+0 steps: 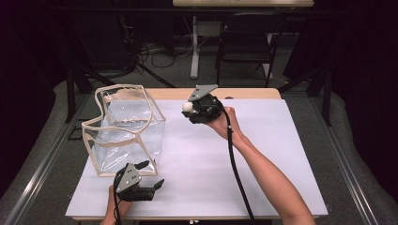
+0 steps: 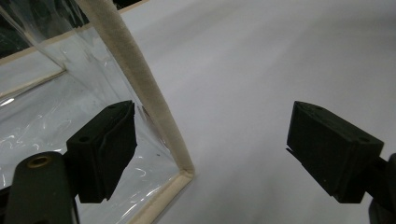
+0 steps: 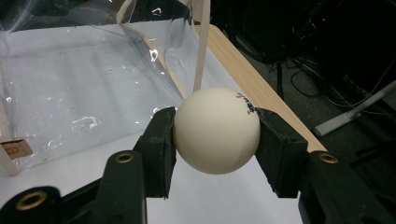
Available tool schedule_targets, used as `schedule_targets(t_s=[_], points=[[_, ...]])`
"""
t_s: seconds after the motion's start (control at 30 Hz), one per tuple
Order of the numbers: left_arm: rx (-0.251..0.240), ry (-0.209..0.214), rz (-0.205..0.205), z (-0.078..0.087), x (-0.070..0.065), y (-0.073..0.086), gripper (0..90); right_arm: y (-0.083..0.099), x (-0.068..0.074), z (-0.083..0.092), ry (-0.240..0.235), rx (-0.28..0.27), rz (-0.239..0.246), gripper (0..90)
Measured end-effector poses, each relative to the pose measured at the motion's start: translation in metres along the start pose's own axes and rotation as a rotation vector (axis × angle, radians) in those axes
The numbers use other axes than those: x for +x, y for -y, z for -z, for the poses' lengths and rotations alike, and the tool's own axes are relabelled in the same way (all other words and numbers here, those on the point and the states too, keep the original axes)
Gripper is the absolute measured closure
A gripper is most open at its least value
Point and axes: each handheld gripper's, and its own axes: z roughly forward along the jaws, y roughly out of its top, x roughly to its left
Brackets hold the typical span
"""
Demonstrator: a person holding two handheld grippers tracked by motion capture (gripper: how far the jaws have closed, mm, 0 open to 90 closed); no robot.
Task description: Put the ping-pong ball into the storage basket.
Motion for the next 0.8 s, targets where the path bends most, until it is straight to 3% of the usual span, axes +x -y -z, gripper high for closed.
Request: schedule_targets(t_s=[0.8], points=[[0.001,0.0,-0.001,0.001,0.0,0.0,15.8,-0.02,0.003,-0.007,-0.005,-0.001,0.021,50.7]])
